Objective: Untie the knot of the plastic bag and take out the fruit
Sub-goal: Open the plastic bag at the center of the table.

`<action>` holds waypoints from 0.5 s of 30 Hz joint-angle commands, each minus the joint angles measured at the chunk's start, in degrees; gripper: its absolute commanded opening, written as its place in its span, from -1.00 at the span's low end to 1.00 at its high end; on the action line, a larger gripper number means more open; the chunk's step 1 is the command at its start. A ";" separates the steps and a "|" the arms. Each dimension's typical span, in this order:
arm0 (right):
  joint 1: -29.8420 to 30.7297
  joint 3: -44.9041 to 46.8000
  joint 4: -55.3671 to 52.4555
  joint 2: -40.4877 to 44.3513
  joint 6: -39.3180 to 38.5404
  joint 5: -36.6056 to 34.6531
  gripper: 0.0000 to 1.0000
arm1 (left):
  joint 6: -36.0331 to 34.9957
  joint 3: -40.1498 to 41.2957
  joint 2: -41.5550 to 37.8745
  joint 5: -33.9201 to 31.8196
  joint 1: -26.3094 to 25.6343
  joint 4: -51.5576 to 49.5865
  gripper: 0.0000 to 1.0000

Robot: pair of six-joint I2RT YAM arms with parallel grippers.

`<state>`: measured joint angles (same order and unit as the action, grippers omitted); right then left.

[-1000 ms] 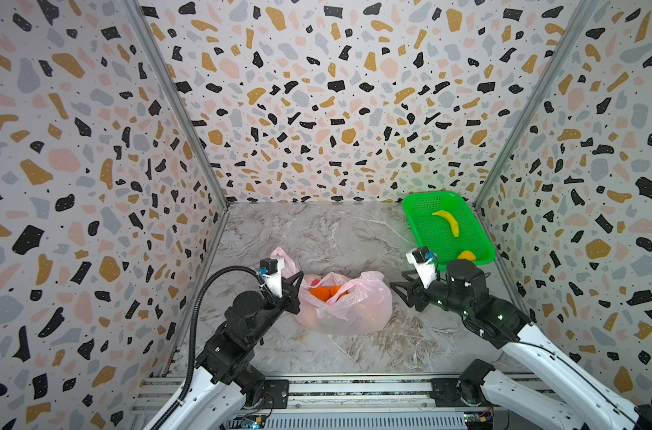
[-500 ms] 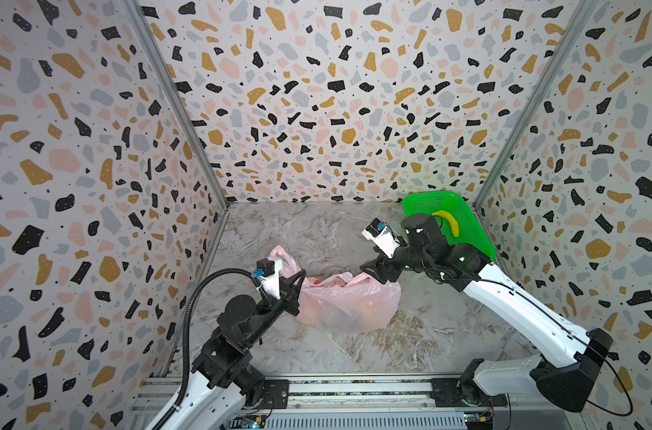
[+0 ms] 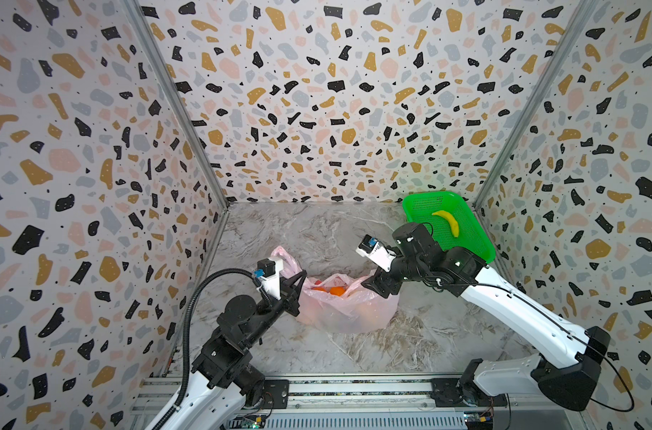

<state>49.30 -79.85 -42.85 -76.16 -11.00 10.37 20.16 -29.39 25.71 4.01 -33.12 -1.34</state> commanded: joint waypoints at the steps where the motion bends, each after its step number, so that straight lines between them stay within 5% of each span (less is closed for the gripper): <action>1: 2.29 1.79 -1.34 -0.30 -1.92 -2.54 0.67 | -0.74 -0.88 -0.80 0.56 -0.18 2.50 -1.00; 10: 7.23 6.08 2.28 1.48 -1.79 -12.49 0.70 | -0.47 -0.65 -1.85 0.53 -0.19 1.51 -1.00; 13: 8.64 8.23 6.96 1.19 -0.70 -18.64 0.39 | -0.37 -0.58 -1.73 0.82 -0.19 1.95 -1.00; 15: 9.14 9.76 9.49 1.40 0.39 -21.05 -0.04 | -0.43 -0.62 -1.59 0.51 -0.19 1.80 -1.00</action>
<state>57.71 -71.26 -37.82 -76.42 -12.27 -3.84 20.16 -29.39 24.60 4.01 -33.12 -2.09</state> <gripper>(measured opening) 0.541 0.047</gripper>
